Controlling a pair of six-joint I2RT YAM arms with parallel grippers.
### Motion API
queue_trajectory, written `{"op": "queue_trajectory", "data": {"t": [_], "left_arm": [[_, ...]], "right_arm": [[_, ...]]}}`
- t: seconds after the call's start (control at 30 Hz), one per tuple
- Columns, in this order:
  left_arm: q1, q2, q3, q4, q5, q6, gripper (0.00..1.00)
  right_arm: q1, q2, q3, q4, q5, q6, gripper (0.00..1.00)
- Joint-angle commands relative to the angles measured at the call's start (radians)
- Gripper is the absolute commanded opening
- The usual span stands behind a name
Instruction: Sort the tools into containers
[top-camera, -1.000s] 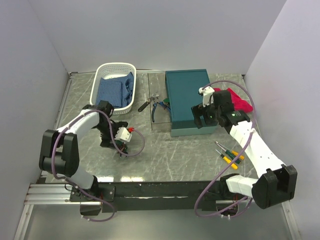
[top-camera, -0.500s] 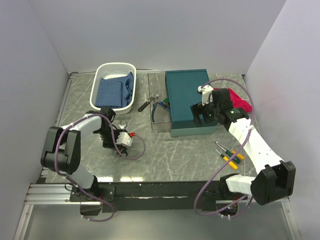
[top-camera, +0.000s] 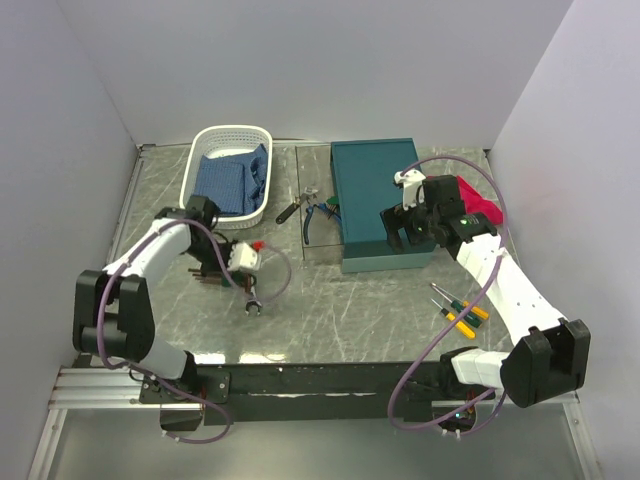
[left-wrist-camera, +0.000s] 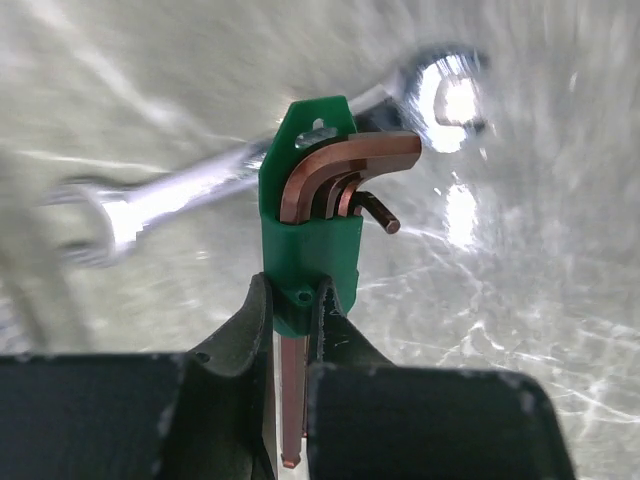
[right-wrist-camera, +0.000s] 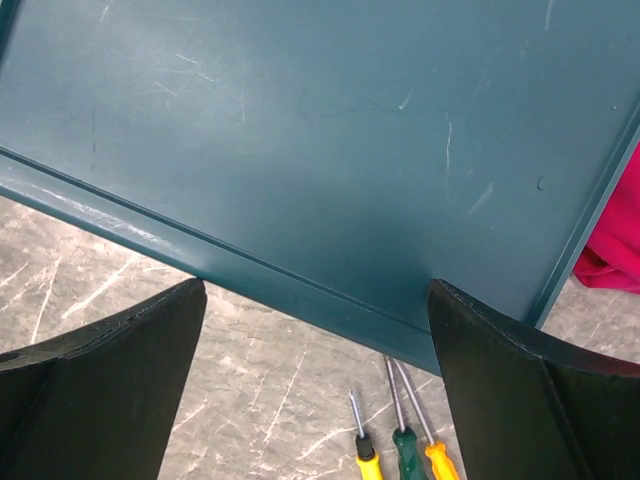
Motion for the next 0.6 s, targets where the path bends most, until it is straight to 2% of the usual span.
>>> {"op": "queue_trajectory", "data": {"t": [0.0,0.13,0.2,0.23,0.27,0.33,0.37,0.43,0.47,0.57], "left_arm": [[-0.001,-0.072,0.225,-0.072,0.227,-0.184,0.01],[-0.012,-0.035,0.379,-0.059,0.322,-0.316,0.01],[-0.016,-0.003,0.48,-0.018,0.372,-0.462,0.01],[-0.03,0.008,0.515,0.067,0.383,-0.547,0.01],[-0.042,0.02,0.575,0.162,0.376,-0.799,0.01],[-0.076,0.061,0.633,0.264,0.368,-0.992,0.01],[-0.093,0.081,0.691,0.333,0.347,-1.154,0.01],[-0.121,0.147,0.754,0.373,0.292,-1.308,0.01],[-0.122,0.173,0.812,0.384,0.285,-1.458,0.01],[-0.125,0.27,0.905,0.419,0.265,-1.737,0.01]], "right_arm": [[0.005,0.018,0.038,0.045,0.016,-0.016,0.99],[0.005,0.024,0.044,0.042,0.023,-0.027,0.99],[0.005,0.024,0.044,0.043,0.028,-0.029,0.99],[0.005,0.022,0.043,0.046,0.031,-0.026,0.99],[0.005,0.021,0.043,0.048,0.034,-0.024,0.99],[0.005,0.019,0.041,0.049,0.046,-0.016,0.99],[0.005,0.019,0.043,0.051,0.051,-0.013,0.99],[0.005,0.016,0.043,0.053,0.066,-0.009,0.98],[0.004,0.016,0.043,0.057,0.071,-0.007,0.98],[0.005,0.018,0.046,0.057,0.071,-0.012,0.98]]}}
